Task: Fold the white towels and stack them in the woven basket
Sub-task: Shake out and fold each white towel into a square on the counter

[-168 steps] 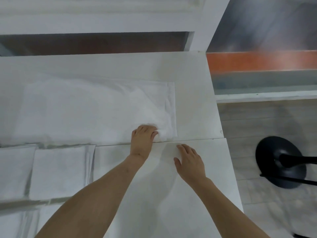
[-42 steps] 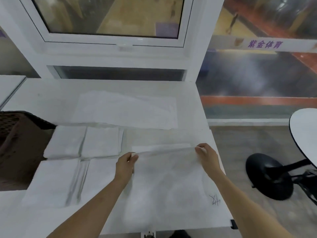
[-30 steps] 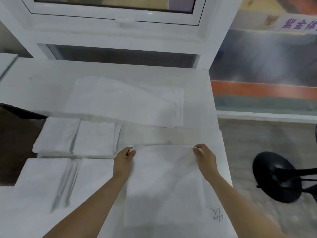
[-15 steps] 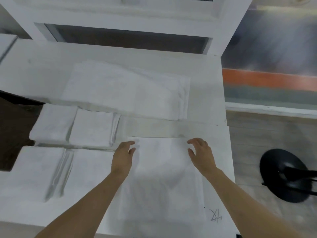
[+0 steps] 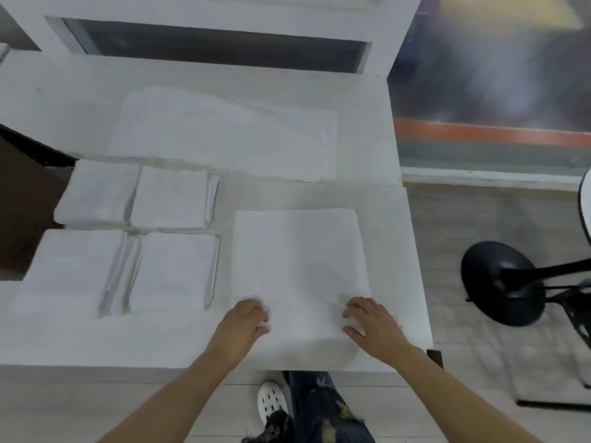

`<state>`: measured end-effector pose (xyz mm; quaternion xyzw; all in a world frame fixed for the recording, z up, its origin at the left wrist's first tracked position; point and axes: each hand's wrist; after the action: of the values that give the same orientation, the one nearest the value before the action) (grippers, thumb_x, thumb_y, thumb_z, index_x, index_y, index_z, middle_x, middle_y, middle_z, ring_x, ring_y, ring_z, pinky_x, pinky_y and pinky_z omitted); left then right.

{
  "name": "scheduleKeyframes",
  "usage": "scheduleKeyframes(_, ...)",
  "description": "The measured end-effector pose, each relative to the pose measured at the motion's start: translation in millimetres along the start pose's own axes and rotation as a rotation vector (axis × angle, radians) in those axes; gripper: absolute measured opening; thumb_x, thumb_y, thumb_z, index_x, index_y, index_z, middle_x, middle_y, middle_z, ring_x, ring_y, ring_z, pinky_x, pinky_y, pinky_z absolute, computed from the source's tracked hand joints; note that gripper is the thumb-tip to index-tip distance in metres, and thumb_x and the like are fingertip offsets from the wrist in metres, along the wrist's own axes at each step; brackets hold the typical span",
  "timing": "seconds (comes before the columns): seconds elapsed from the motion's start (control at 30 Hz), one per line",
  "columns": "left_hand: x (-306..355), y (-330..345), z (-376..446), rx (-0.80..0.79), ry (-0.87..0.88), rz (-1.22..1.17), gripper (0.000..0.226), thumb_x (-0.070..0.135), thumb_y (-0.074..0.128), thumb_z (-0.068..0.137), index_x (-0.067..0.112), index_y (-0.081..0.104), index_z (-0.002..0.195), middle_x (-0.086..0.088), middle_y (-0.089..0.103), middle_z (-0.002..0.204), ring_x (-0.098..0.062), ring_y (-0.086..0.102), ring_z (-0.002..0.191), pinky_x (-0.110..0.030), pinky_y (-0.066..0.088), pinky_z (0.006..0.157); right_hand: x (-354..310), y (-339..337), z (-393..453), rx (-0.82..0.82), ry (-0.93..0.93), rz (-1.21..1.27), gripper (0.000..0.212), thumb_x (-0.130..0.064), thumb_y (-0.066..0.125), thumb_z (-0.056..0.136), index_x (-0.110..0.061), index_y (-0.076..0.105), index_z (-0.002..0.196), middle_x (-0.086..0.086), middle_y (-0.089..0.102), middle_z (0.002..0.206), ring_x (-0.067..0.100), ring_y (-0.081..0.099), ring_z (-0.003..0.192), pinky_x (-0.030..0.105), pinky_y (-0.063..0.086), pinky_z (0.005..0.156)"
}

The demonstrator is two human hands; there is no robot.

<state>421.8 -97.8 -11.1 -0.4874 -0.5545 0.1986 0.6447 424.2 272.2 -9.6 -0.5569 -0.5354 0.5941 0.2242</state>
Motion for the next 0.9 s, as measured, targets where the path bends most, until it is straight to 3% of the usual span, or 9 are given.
scheduleKeyframes(0.1, -10, 3, -22, -0.058, 0.036, 0.03, 0.026, 0.025, 0.086, 0.08, 0.018, 0.068, 0.098, -0.004, 0.063, 0.133, -0.022, 0.058, 0.127, -0.032, 0.054, 0.098, 1, 2, -22, -0.11, 0.027, -0.021, 0.037, -0.052, 0.065, 0.091, -0.03, 0.061, 0.121, -0.012, 0.044, 0.156, 0.011, 0.044, 0.138, 0.033, 0.041, 0.11)
scheduleKeyframes(0.17, -19, 4, -30, -0.085, 0.065, 0.097, 0.035, 0.016, 0.089, 0.076, 0.014, 0.069, 0.105, -0.008, 0.06, 0.141, -0.026, 0.056, 0.132, -0.039, 0.055, 0.099, 3, 3, -26, -0.113, 0.03, -0.032, 0.028, -0.038, 0.069, 0.093, -0.028, 0.061, 0.117, -0.013, 0.039, 0.16, 0.012, 0.045, 0.14, 0.033, 0.043, 0.111)
scheduleKeyframes(0.27, -26, 4, -38, 0.031, 0.1, 0.162, 0.015, 0.017, 0.065, 0.098, 0.009, 0.072, 0.107, -0.009, 0.064, 0.135, -0.026, 0.058, 0.128, -0.038, 0.057, 0.095, -2, 4, -21, -0.06, 0.068, -0.031, 0.012, -0.019, 0.066, 0.097, -0.023, 0.067, 0.108, -0.012, 0.047, 0.156, 0.013, 0.052, 0.137, 0.034, 0.048, 0.107)
scheduleKeyframes(0.33, -22, -4, -35, 0.1, 0.088, 0.166, 0.051, 0.032, 0.029, 0.11, 0.01, 0.075, 0.104, -0.007, 0.07, 0.122, -0.023, 0.065, 0.118, -0.036, 0.057, 0.092, -8, -2, -17, -0.03, 0.094, -0.019, 0.01, -0.017, 0.063, 0.097, -0.021, 0.067, 0.105, -0.008, 0.061, 0.142, 0.015, 0.059, 0.127, 0.036, 0.05, 0.105)
scheduleKeyframes(0.37, -16, -11, -33, 0.101, 0.064, 0.153, 0.052, 0.034, 0.028, 0.109, 0.011, 0.075, 0.104, -0.005, 0.073, 0.115, -0.022, 0.069, 0.109, -0.035, 0.059, 0.089, -12, -8, -17, -0.003, 0.114, 0.003, 0.009, -0.018, 0.062, 0.096, -0.022, 0.066, 0.103, -0.007, 0.07, 0.125, 0.016, 0.065, 0.113, 0.037, 0.054, 0.099)
scheduleKeyframes(0.43, -7, -29, -31, 0.079, -0.04, 0.11, 0.031, 0.028, 0.041, 0.103, 0.016, 0.07, 0.107, 0.0, 0.073, 0.098, -0.02, 0.071, 0.087, -0.035, 0.062, 0.077, -19, -24, -16, 0.038, 0.177, 0.056, 0.007, -0.023, 0.061, 0.095, -0.029, 0.061, 0.098, -0.011, 0.068, 0.088, 0.012, 0.063, 0.081, 0.036, 0.056, 0.078)
scheduleKeyframes(0.53, -4, -47, -26, 0.054, -0.128, 0.032, 0.026, 0.034, 0.042, 0.105, 0.021, 0.062, 0.112, 0.007, 0.068, 0.092, -0.014, 0.066, 0.075, -0.035, 0.057, 0.067, -28, -53, -14, 0.045, 0.254, 0.145, 0.015, -0.028, 0.058, 0.097, -0.04, 0.049, 0.093, -0.013, 0.06, 0.07, 0.009, 0.056, 0.063, 0.028, 0.048, 0.059)
scheduleKeyframes(0.67, -4, -70, -1, 0.141, -0.122, -0.027, 0.034, 0.037, 0.036, 0.108, 0.018, 0.062, 0.119, 0.007, 0.062, 0.105, -0.015, 0.067, 0.081, -0.03, 0.054, 0.072, -33, -88, 3, 0.096, 0.301, 0.247, 0.011, -0.027, 0.056, 0.1, -0.038, 0.054, 0.098, -0.012, 0.065, 0.072, 0.01, 0.061, 0.062, 0.03, 0.048, 0.055)
scheduleKeyframes(0.9, -14, -96, 80, 0.214, -0.227, -0.059, 0.023, 0.025, 0.05, 0.106, 0.014, 0.066, 0.118, 0.0, 0.063, 0.108, -0.022, 0.068, 0.091, -0.037, 0.055, 0.084, -16, -116, 70, 0.214, 0.322, 0.31, 0.012, -0.028, 0.056, 0.104, -0.027, 0.065, 0.112, -0.014, 0.069, 0.101, 0.009, 0.065, 0.088, 0.036, 0.056, 0.077)
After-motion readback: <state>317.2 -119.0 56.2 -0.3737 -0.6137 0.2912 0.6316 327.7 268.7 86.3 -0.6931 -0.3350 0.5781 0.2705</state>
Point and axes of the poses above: each hand's wrist, its own z-axis towards the middle knuckle, its own y-axis out of the palm, x = y × z
